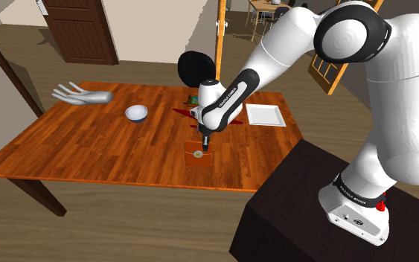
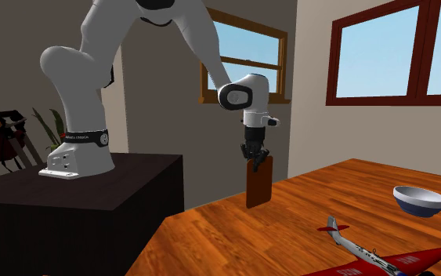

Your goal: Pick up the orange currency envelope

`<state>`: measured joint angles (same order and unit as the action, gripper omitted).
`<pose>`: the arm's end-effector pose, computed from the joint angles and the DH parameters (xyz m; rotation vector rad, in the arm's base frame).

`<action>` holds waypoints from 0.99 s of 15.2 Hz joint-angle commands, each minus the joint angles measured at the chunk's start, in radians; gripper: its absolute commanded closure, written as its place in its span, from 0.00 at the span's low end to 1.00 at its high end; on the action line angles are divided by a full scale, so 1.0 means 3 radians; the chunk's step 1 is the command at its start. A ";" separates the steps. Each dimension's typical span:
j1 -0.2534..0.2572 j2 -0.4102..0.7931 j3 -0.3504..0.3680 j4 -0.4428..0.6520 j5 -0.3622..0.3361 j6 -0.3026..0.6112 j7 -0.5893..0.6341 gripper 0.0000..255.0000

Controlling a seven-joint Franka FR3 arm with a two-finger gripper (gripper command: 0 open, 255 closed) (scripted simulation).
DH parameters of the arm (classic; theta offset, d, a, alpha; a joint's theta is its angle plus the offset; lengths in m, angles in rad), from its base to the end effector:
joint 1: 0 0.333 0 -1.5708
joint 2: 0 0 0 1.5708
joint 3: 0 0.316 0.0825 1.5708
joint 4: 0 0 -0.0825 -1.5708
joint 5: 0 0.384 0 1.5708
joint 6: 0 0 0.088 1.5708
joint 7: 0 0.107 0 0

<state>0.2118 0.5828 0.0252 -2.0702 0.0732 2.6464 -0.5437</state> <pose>0.5672 0.1352 0.1436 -2.8987 -1.0780 -0.0011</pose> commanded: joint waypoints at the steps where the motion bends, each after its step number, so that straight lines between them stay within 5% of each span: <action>1: 0.0001 0.0002 0.0000 -0.0001 0.0000 0.0001 0.0000 1.00; 15: 0.0007 -0.0357 -0.0008 -0.0066 -0.0012 -0.0291 0.0024 1.00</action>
<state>0.2141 0.4838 0.0230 -2.0914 0.0701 2.5682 -0.5366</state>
